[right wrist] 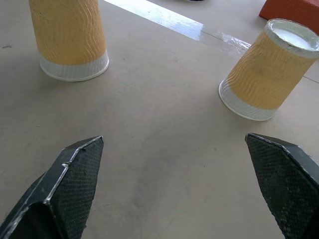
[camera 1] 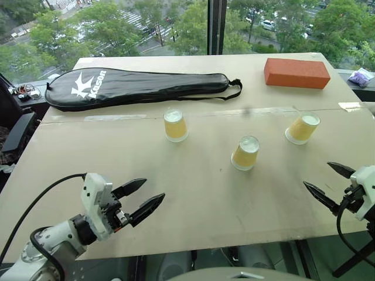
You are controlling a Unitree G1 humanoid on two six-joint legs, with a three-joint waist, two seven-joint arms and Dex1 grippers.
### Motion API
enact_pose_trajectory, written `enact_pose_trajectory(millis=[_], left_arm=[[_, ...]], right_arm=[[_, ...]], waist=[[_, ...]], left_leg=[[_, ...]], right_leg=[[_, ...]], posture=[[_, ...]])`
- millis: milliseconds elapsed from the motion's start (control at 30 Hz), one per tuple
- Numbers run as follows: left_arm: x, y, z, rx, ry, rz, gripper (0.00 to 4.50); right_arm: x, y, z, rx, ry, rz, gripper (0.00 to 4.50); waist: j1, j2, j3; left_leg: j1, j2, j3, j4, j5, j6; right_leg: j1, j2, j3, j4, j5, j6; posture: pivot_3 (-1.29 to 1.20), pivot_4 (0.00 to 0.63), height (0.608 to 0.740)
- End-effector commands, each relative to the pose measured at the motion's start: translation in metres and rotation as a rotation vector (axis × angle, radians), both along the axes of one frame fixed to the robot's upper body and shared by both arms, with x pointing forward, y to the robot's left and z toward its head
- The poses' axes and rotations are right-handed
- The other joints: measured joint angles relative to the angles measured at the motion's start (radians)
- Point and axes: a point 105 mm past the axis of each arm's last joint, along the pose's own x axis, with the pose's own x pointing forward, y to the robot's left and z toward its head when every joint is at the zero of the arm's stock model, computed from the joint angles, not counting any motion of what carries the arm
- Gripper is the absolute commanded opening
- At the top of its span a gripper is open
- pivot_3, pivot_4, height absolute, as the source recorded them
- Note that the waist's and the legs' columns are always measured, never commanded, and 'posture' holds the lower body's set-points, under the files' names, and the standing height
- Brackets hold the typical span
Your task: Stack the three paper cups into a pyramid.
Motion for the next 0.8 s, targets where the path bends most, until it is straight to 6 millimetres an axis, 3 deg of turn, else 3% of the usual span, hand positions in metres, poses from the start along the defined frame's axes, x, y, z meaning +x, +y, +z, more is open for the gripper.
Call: enact_pose_trajectory(millis=[33,133,300,400,533,800], left_arm=[[0.009,-0.006,0.011,0.001,-0.061,-0.049,4.42],[0.023,-0.016,0.029,-0.020,-0.117,-0.102,4.42],[0.031,-0.023,0.043,-0.020,-0.187,-0.184,4.42],[0.030,-0.028,0.051,-0.039,-0.216,-0.233,4.42],[0.015,-0.041,0.051,-0.028,-0.221,-0.372,4.42],[0.013,-0.038,0.049,-0.002,-0.227,-0.392,4.42]], right_arm=[[0.005,0.005,0.005,0.015,-0.059,-0.041,4.50],[0.018,0.019,0.005,0.065,-0.089,-0.104,4.50],[0.039,0.015,0.012,0.091,-0.129,-0.158,4.50],[0.037,0.031,0.020,0.159,-0.116,-0.058,4.50],[0.035,0.063,0.024,0.196,-0.075,0.106,4.50],[0.054,0.112,0.018,0.220,-0.034,0.252,4.50]], waist=[[0.000,0.000,0.000],[0.007,-0.001,0.000],[-0.004,0.002,0.000],[-0.002,0.002,0.000],[-0.002,0.002,0.000],[-0.003,0.002,0.000]], left_leg=[[0.000,0.000,0.000,0.000,0.000,0.000],[0.000,0.000,0.000,-0.001,0.000,0.000],[0.001,0.000,0.001,0.001,0.000,0.000],[0.001,0.000,0.001,0.001,0.000,0.000],[0.000,0.000,0.000,-0.001,0.000,0.000],[0.001,0.000,0.000,0.000,0.000,0.000]], right_leg=[[0.000,0.000,0.000,0.000,0.000,0.000],[0.000,0.001,-0.003,0.000,0.000,0.000],[0.000,0.001,0.001,0.001,0.002,-0.002],[0.000,0.001,0.001,0.001,0.003,-0.004],[0.000,0.002,0.000,0.001,0.004,-0.005],[0.000,0.003,0.000,0.001,0.002,-0.003]], posture=[[0.00,0.150,0.740],[0.00,0.150,0.740],[0.00,0.150,0.740],[0.00,0.150,0.740],[0.00,0.150,0.740],[0.00,0.150,0.740]])
